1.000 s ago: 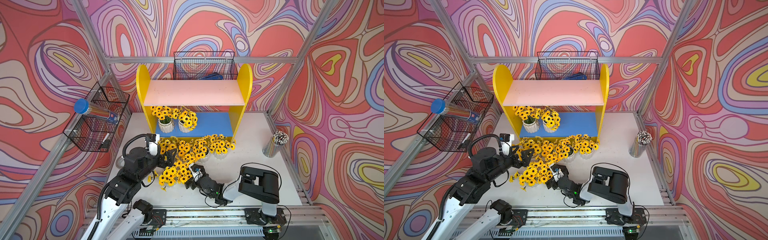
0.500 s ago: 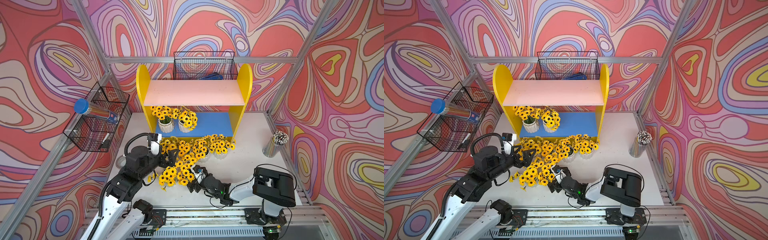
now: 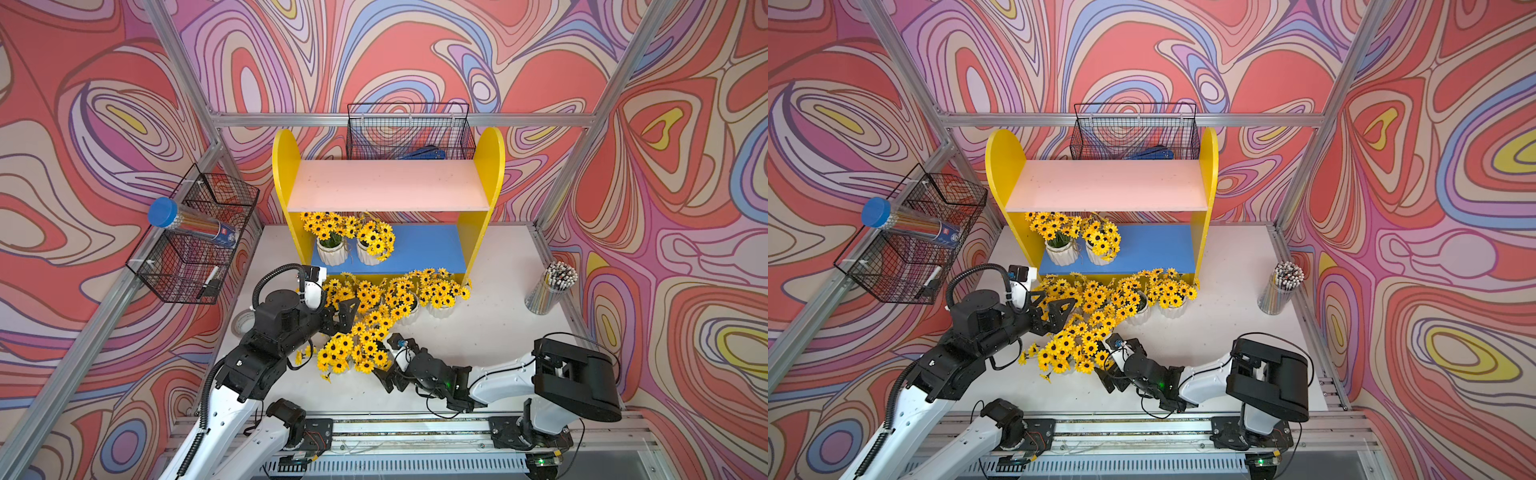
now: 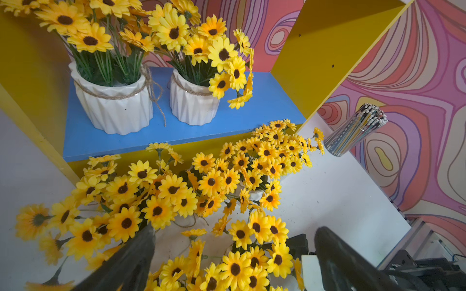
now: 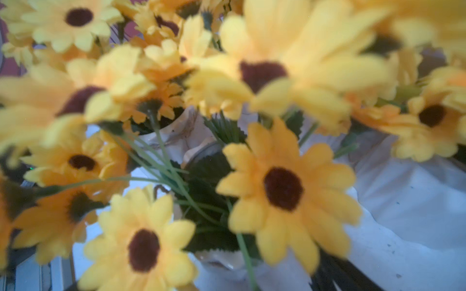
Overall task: Take the sunflower pots off the shelves
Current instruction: Place the sunflower pot at the center of the board, then pick up the sunflower pot from the shelf.
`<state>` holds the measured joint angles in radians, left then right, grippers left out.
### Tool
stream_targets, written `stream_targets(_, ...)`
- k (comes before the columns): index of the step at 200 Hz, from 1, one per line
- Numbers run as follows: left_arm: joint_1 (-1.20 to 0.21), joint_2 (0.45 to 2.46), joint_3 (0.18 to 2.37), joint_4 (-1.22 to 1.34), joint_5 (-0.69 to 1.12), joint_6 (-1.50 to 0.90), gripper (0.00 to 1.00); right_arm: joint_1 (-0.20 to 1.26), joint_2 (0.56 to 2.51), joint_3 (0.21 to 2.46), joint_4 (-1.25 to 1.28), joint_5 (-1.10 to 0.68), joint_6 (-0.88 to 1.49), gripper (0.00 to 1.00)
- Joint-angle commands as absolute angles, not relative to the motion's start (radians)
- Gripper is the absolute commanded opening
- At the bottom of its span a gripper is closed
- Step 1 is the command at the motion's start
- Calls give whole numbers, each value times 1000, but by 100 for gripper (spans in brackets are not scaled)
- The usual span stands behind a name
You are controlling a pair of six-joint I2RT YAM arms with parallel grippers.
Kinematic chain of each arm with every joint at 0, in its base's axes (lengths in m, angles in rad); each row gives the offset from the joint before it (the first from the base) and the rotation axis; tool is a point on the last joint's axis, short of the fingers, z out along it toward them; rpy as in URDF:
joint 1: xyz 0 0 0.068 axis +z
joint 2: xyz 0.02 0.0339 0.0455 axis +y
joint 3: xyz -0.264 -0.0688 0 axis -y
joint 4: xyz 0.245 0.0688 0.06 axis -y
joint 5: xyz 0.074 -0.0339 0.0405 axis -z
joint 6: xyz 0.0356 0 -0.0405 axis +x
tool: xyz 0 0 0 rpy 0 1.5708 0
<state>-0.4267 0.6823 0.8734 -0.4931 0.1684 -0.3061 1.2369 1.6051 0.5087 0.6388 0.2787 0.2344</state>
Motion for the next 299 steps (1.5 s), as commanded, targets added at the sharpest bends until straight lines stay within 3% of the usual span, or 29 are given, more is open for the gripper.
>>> stream_targets(1,-431,675,895,-486,190,-287,100,1241,1557,486,558,274,277,98)
stream_targets(79,-432,696,916,-494,191,-288,100,1247,1313,416,302,319,325,98)
stream_targets(161,-430,732,948,-523,76,-298,100,1243,979,551,-50,488,239,98)
stream_targets(206,-392,825,1028,-539,64,-266,100,1087,1069,736,21,362,102,98)
stream_targets(265,-121,845,1022,-495,248,-342,100,900,1331,952,136,179,49,98)
stream_targets(299,-41,800,942,-472,317,-385,100,850,1494,1060,179,157,43,98)
